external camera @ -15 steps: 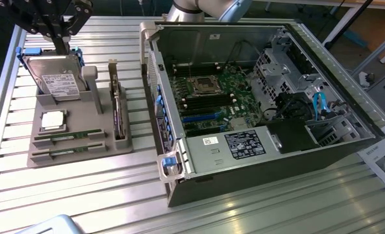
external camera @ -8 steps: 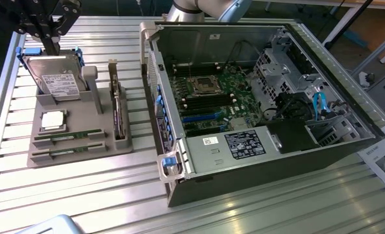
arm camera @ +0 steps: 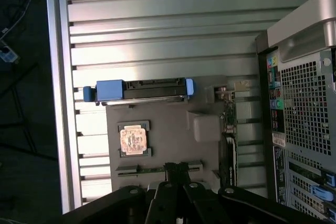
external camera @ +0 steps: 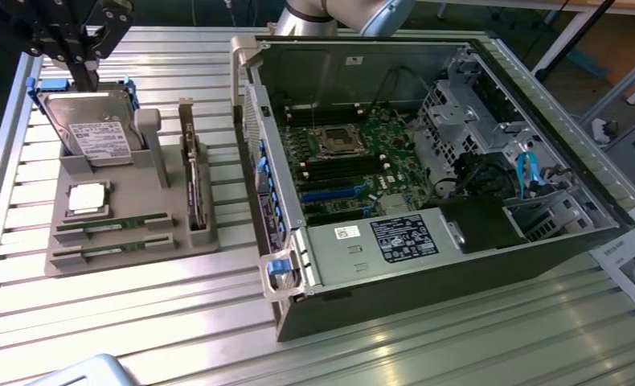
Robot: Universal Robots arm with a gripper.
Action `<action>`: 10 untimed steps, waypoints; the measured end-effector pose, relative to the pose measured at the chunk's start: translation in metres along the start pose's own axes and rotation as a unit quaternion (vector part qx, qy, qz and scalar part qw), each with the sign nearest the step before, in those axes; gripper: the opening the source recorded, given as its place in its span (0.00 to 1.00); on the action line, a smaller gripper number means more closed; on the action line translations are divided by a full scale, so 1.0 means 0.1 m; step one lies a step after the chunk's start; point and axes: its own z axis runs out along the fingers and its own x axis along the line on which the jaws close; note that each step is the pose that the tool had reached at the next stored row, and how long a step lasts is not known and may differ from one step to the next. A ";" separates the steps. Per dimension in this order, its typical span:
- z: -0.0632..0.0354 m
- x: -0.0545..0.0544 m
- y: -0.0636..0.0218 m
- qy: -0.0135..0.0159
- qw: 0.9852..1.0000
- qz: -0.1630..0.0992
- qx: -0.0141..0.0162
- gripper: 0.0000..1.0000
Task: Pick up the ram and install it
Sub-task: 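Reach for the ram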
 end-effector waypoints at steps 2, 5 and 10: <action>-0.001 0.00 -0.013 0.000 1.000 0.000 0.000 0.10; -0.002 0.00 -0.039 0.000 1.000 0.000 0.000 0.10; -0.006 -0.01 -0.134 0.000 1.000 0.000 0.000 0.10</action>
